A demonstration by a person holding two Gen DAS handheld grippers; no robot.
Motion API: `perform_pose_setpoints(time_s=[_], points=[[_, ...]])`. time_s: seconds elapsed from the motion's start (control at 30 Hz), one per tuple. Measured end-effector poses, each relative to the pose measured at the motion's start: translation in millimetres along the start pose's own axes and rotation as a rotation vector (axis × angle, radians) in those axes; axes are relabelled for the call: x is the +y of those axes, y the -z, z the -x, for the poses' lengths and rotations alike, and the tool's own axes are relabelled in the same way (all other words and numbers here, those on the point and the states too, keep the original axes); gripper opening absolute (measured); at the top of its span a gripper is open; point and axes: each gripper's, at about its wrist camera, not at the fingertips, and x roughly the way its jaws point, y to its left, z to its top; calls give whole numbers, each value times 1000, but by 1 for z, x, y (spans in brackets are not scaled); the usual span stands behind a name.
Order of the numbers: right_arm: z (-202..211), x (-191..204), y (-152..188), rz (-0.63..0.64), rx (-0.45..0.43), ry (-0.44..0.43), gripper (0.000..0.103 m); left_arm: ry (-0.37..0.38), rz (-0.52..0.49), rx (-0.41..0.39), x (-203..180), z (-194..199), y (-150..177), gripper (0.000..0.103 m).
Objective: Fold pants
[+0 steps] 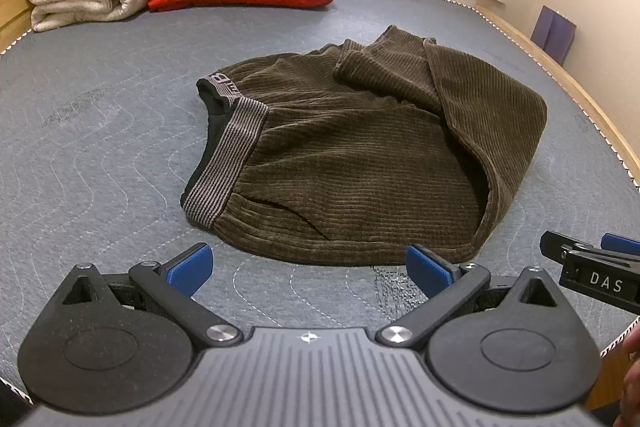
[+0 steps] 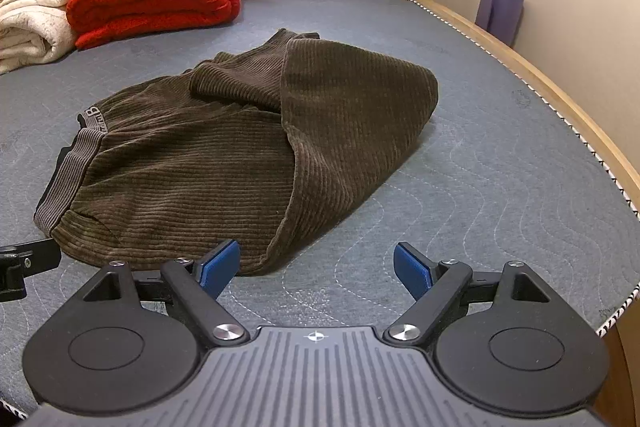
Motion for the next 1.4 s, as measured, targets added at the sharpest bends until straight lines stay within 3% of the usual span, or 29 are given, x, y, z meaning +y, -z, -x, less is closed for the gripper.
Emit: perform_pose_setpoints(time_s=[1.4], points=[[0,1,0,4,5,7,85,5,2,9,-3,3,1,103]])
